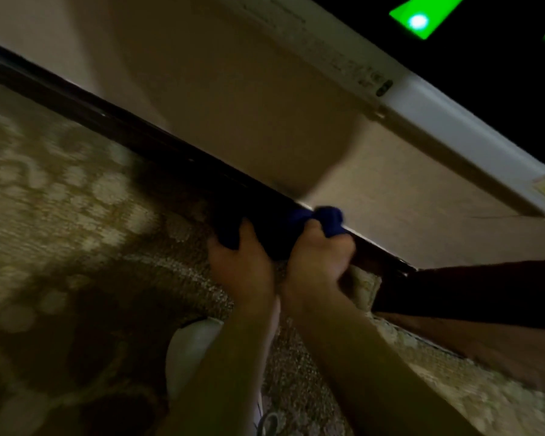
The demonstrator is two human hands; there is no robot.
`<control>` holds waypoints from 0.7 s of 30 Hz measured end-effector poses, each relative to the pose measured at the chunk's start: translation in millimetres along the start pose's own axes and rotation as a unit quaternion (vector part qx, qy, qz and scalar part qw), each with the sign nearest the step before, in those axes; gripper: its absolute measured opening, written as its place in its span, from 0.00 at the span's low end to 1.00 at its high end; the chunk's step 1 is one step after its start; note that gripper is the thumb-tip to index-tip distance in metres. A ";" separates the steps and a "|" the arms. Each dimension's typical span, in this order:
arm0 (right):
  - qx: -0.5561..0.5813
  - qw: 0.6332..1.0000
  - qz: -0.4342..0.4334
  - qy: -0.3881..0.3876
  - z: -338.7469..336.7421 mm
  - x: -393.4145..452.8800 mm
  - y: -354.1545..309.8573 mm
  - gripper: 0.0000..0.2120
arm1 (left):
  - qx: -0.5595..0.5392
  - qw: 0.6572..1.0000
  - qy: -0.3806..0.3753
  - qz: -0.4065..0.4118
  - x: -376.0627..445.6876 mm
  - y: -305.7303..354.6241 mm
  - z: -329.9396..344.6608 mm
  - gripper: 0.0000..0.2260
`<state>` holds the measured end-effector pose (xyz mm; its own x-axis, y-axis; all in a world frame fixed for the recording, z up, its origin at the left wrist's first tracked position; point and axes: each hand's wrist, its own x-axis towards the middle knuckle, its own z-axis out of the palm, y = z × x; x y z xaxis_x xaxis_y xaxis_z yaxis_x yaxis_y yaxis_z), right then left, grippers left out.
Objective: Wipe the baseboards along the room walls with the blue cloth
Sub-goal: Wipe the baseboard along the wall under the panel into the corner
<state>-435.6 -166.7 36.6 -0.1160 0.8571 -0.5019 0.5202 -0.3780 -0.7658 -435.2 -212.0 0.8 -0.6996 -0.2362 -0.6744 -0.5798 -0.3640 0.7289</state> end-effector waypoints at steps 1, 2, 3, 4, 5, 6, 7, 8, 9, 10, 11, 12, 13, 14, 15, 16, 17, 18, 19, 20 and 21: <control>0.015 1.000 0.011 -0.022 12.0 -7.3 -0.2 0.08 | -0.020 1.000 0.017 0.001 6.7 8.5 -1.8 0.17; 0.028 0.999 0.020 -0.038 19.2 -12.6 0.1 0.07 | -0.044 0.999 0.020 -0.003 12.0 15.4 -3.1 0.15; 0.037 0.998 0.029 -0.050 20.9 -13.0 1.1 0.07 | -0.051 0.999 0.017 -0.008 15.4 19.7 -2.9 0.14; 0.044 0.996 0.038 -0.062 17.3 -12.6 0.6 0.07 | -0.047 0.999 0.009 -0.007 15.3 22.2 -1.8 0.15; 0.056 0.995 0.043 -0.071 8.9 -9.4 0.3 0.08 | -0.031 1.000 -0.004 0.000 14.0 19.6 0.5 0.17; 0.066 0.994 0.047 -0.070 -2.3 -4.2 1.1 0.09 | -0.009 1.000 -0.024 0.006 10.2 13.1 3.7 0.19; 0.072 0.995 0.045 -0.053 -15.7 3.6 3.6 0.08 | 0.017 0.998 -0.057 0.000 4.3 5.2 6.5 0.21; 0.080 0.996 0.041 -0.026 -30.7 11.2 6.1 0.06 | 0.043 0.994 -0.096 -0.021 -3.1 -2.9 8.3 0.24; 0.093 0.995 0.036 0.000 -44.4 20.1 8.3 0.05 | 0.064 0.987 -0.137 -0.050 -10.4 -9.8 8.5 0.26; 0.104 0.994 0.035 0.020 -55.1 27.2 9.6 0.06 | 0.083 0.978 -0.177 -0.074 -17.7 -13.5 7.8 0.27; 0.106 0.993 0.036 0.039 -63.7 31.3 10.7 0.10 | 0.097 0.970 -0.206 -0.090 -23.8 -15.3 6.6 0.24; 0.111 0.991 0.045 0.053 -68.0 31.5 10.9 0.12 | 0.106 0.965 -0.223 -0.090 -26.6 -15.7 4.8 0.21; 0.122 0.990 0.049 0.046 -72.0 32.1 13.2 0.10 | 0.111 0.964 -0.226 -0.082 -28.1 -16.2 3.6 0.19; 0.142 0.988 0.061 0.030 -76.0 31.9 16.7 0.07 | 0.112 0.965 -0.224 -0.076 -28.8 -17.8 3.0 0.18; 0.170 0.982 0.084 0.012 -78.1 30.0 20.6 0.06 | 0.117 0.965 -0.226 -0.067 -28.3 -16.7 2.9 0.17; 0.202 0.974 0.104 -0.004 -79.4 28.7 25.4 0.09 | 0.131 0.960 -0.239 -0.060 -27.4 -15.2 3.7 0.16; 0.238 0.964 0.122 -0.012 -81.9 29.3 29.7 0.13 | 0.149 0.953 -0.257 -0.056 -25.7 -13.6 5.8 0.15; 0.263 0.955 0.134 -0.021 -84.1 30.7 33.3 0.15 | 0.166 0.947 -0.270 -0.054 -23.3 -11.8 8.4 0.13; 0.282 0.948 0.140 -0.040 -86.4 31.0 34.2 0.14 | 0.178 0.943 -0.275 -0.054 -21.6 -10.6 11.8 0.12; 0.299 0.942 0.140 -0.060 -88.0 30.6 34.1 0.11 | 0.186 0.943 -0.270 -0.052 -21.0 -8.8 15.5 0.11; 0.309 0.938 0.136 -0.080 -90.5 30.6 35.0 0.08 | 0.194 0.946 -0.256 -0.048 -21.1 -7.3 18.3 0.13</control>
<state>-344.5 -122.0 30.8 -0.2018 0.6538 -0.7293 -0.0341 -0.7488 -0.6619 -423.8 -187.9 11.9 -0.6892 0.2841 -0.6665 -0.6909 0.0195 0.7227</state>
